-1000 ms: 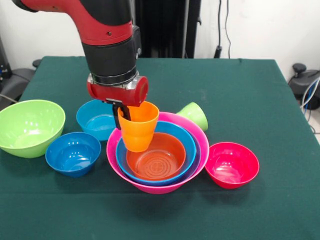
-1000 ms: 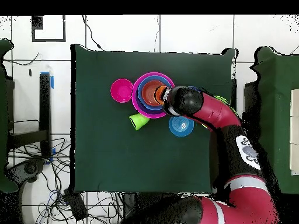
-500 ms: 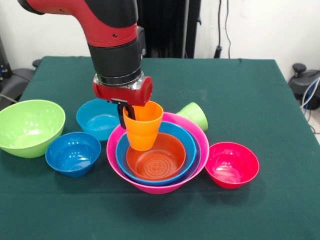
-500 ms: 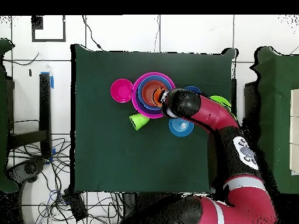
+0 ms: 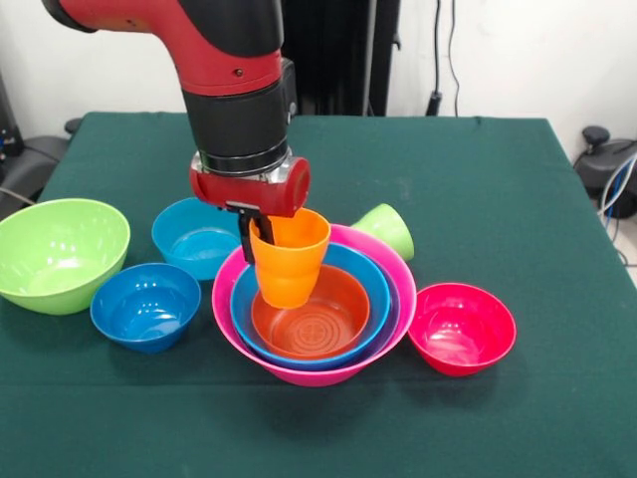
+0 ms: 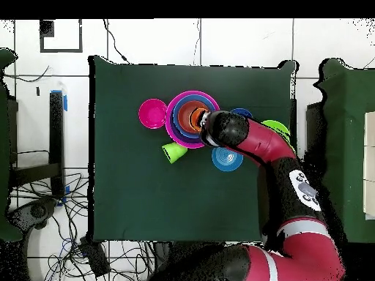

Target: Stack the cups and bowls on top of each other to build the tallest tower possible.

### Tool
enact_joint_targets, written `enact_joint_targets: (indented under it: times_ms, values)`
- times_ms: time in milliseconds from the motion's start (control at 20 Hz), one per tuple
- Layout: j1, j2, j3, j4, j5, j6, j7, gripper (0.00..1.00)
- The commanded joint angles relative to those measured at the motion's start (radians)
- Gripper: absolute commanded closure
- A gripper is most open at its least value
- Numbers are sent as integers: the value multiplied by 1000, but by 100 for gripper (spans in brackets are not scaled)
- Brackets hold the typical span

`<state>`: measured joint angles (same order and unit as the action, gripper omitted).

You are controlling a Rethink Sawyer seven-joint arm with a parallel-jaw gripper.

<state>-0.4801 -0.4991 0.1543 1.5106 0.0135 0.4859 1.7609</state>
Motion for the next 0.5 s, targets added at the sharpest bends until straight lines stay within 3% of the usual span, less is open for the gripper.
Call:
enact_joint_targets:
  times_ms: [50,500]
  values:
    - [35,39,100,31,34,-61,132,100]
    - [43,56,117,44,59,-94,148,100]
